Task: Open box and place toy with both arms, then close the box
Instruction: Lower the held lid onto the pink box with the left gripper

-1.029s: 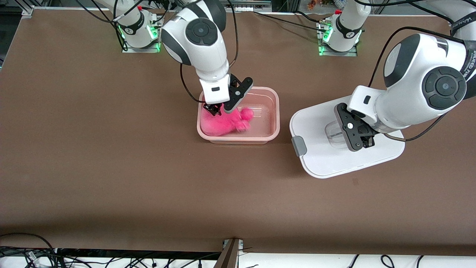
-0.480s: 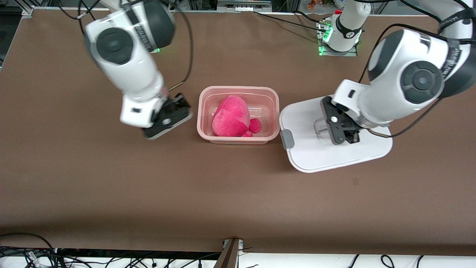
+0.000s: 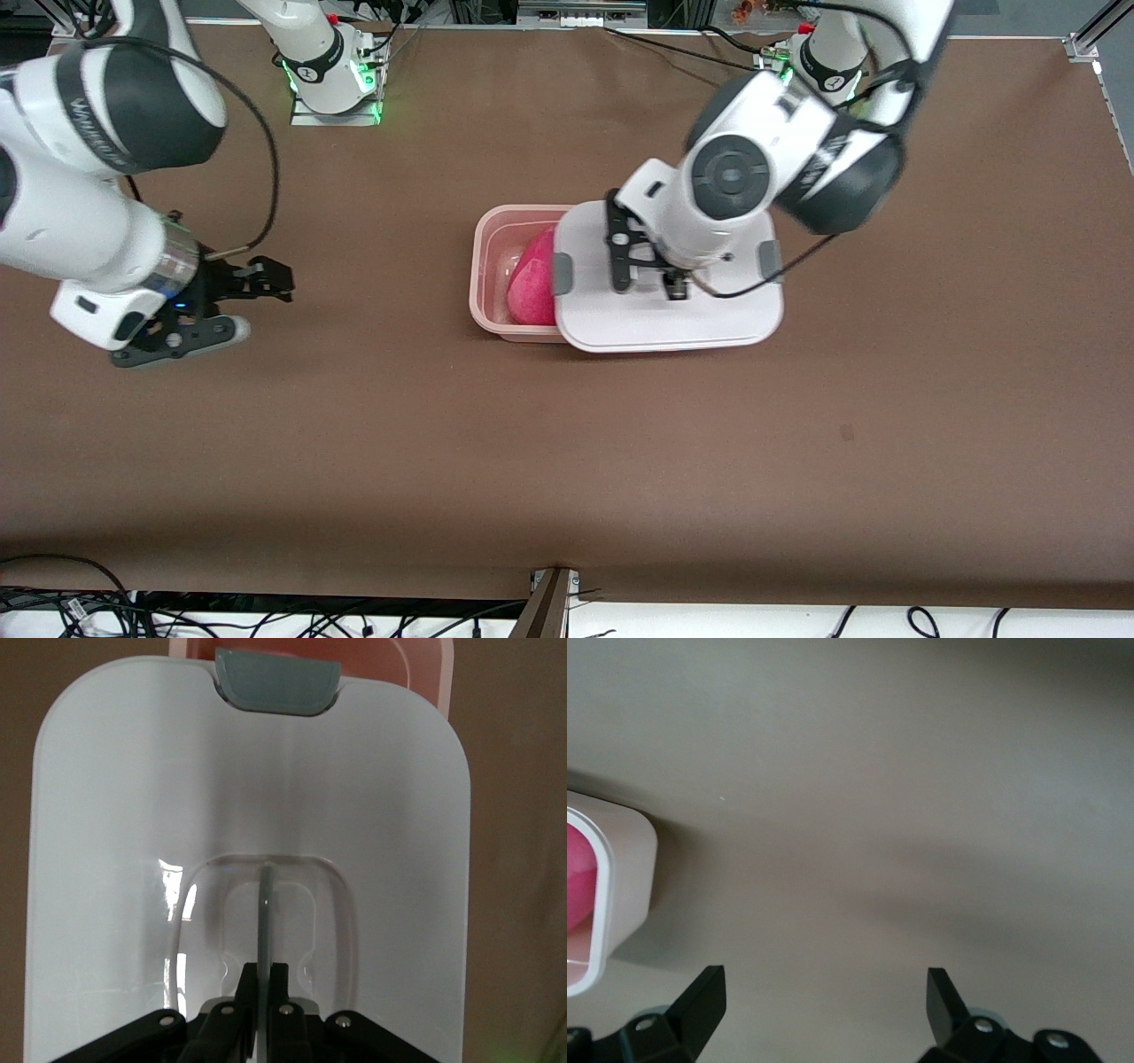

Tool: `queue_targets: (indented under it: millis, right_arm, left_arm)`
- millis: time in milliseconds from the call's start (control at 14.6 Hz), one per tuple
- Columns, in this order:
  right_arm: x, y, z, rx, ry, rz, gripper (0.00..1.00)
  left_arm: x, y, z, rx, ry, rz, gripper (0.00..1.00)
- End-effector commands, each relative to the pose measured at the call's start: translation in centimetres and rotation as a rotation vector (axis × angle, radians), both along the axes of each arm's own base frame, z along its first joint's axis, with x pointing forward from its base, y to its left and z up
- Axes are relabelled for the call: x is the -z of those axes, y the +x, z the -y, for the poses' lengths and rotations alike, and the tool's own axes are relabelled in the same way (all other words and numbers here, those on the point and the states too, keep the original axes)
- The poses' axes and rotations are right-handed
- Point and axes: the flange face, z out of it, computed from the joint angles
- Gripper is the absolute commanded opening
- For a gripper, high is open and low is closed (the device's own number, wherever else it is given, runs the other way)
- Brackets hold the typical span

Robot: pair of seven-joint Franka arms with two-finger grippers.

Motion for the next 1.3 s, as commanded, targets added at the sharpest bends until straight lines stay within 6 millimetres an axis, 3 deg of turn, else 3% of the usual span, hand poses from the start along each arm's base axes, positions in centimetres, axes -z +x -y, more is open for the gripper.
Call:
queue_targets:
  millis: [0, 69, 206, 275, 480, 686, 824, 1235]
  right_arm:
    - [-4.9, -0.2, 3.1, 0.065, 0.001, 0.033, 1.00]
    - [-5.5, -0.3, 4.5, 0.087, -0.002, 0.043, 1.00]
    - [-6.9, -0.7, 7.3, 0.140, -0.026, 0.066, 1.00]
    - [-8.1, -1.4, 8.6, 0.165, -0.039, 0.081, 1.00]
    - [-8.6, -4.3, 9.2, 0.179, -0.062, 0.058, 1.00]
    - [-8.0, -5.9, 10.7, 0.209, -0.085, 0.015, 1.00]
    - [-7.4, -6.4, 12.1, 0.237, -0.097, -0.013, 1.00]
    - [-6.5, -8.0, 14.1, 0.210, -0.046, -0.056, 1.00]
  left_arm:
    - [0.6, 0.0, 3.5, -0.119, -0.081, 0.047, 0.00]
    - [1.0, -0.1, 4.2, -0.154, -0.089, 0.045, 0.00]
    - [1.7, -2.4, 7.3, -0.119, -0.092, 0.040, 0.00]
    - [1.9, -2.8, 7.8, -0.097, -0.087, 0.042, 0.00]
    - [3.8, -2.3, 7.3, -0.096, -0.070, 0.025, 0.00]
    - [4.8, -2.8, 8.0, -0.071, -0.069, 0.014, 0.00]
    - [4.7, -4.1, 9.8, 0.056, -0.049, 0.093, 0.00]
    - [6.2, -4.4, 9.9, 0.092, -0.020, 0.101, 0.00]
